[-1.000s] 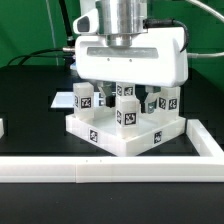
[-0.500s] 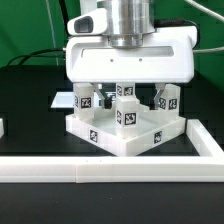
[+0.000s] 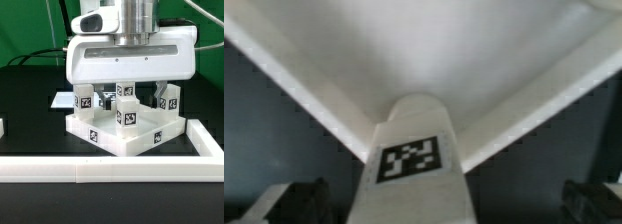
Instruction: Assemble square table
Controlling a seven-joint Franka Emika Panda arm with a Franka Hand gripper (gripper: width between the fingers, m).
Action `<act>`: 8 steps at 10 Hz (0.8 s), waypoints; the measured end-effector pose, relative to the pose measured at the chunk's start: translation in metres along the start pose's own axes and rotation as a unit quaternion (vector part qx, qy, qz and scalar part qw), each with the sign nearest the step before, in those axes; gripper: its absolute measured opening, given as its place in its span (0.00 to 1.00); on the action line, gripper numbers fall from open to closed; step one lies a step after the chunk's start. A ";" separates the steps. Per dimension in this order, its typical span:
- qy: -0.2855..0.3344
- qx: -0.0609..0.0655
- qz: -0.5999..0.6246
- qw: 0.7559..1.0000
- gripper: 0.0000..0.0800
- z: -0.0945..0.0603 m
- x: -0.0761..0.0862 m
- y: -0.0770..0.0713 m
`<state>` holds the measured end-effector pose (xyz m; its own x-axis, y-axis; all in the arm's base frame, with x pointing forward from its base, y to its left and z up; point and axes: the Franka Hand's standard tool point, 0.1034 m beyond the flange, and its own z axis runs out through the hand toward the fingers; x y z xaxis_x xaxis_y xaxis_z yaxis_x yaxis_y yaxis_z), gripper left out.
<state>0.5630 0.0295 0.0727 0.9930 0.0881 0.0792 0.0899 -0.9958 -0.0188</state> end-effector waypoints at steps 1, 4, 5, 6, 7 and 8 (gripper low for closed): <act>0.000 0.000 -0.011 1.000 0.81 0.000 0.000 0.000; 0.002 -0.004 -0.078 0.997 0.66 -0.001 0.001 0.003; 0.002 -0.004 -0.074 0.997 0.49 -0.001 0.001 0.003; 0.001 -0.004 -0.074 0.997 0.36 -0.001 0.001 0.003; 0.001 -0.004 -0.071 0.997 0.36 -0.001 0.001 0.003; 0.001 -0.004 -0.060 0.998 0.36 -0.001 0.001 0.003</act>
Offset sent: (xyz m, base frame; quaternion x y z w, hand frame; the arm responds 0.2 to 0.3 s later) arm 0.0000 0.0000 0.0000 0.0000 0.0000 -0.1296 0.9916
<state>0.5639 0.0264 0.0733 0.9748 0.2072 0.0831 0.2080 -0.9781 -0.0007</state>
